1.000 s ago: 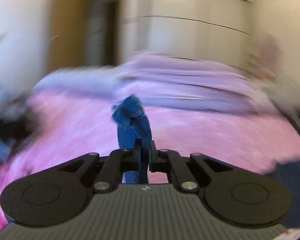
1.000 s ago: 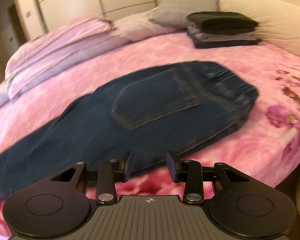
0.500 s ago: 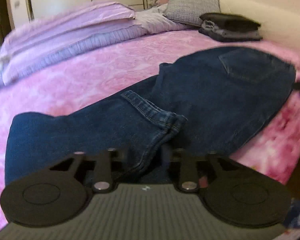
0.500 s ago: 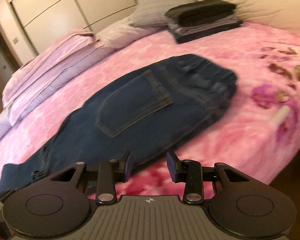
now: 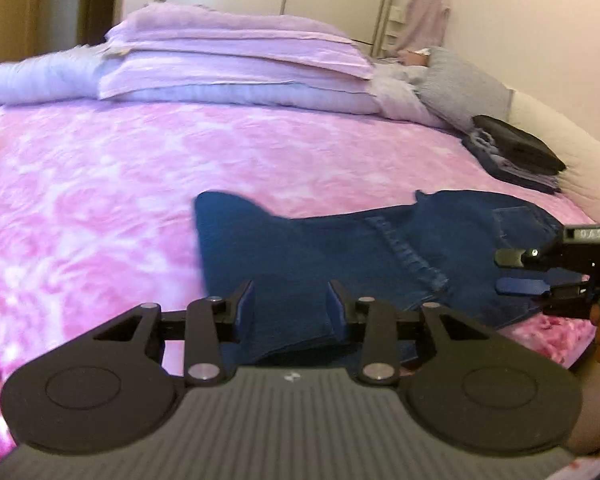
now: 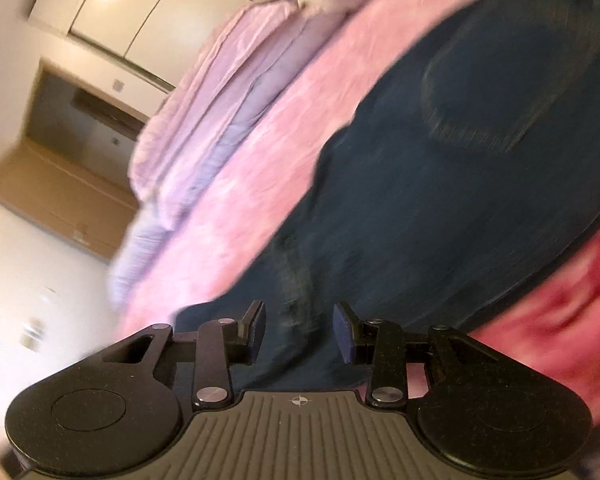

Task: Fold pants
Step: 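Fold the hems over toward the waistband with the left gripper and release, then grasp the folded jeans near the back pocket with the right gripper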

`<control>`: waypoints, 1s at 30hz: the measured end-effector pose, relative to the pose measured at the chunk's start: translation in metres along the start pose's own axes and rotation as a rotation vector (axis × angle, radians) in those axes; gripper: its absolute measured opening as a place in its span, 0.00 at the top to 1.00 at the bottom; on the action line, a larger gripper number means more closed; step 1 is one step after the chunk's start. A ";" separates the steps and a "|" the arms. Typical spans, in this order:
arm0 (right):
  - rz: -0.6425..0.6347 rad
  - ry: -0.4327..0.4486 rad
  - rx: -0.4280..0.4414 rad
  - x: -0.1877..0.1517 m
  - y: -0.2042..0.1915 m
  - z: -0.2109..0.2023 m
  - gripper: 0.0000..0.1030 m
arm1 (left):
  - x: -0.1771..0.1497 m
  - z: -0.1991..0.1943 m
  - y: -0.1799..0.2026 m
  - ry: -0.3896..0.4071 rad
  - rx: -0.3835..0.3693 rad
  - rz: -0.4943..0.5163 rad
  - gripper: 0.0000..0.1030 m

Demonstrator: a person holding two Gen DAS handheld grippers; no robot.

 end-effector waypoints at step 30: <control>-0.356 0.264 -0.258 -0.015 -0.001 -0.008 0.89 | -0.007 0.035 0.006 -0.039 -0.090 0.006 0.74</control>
Point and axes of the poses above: each gripper's, at about its wrist camera, not at the fingertips, and z roughly the way its jaws point, y to its right, x to its top, the point moved 1 cm from there along z, roughly the way its jaws point, and after that the axes turned 12 degrees about y, right-handed, at the moved point
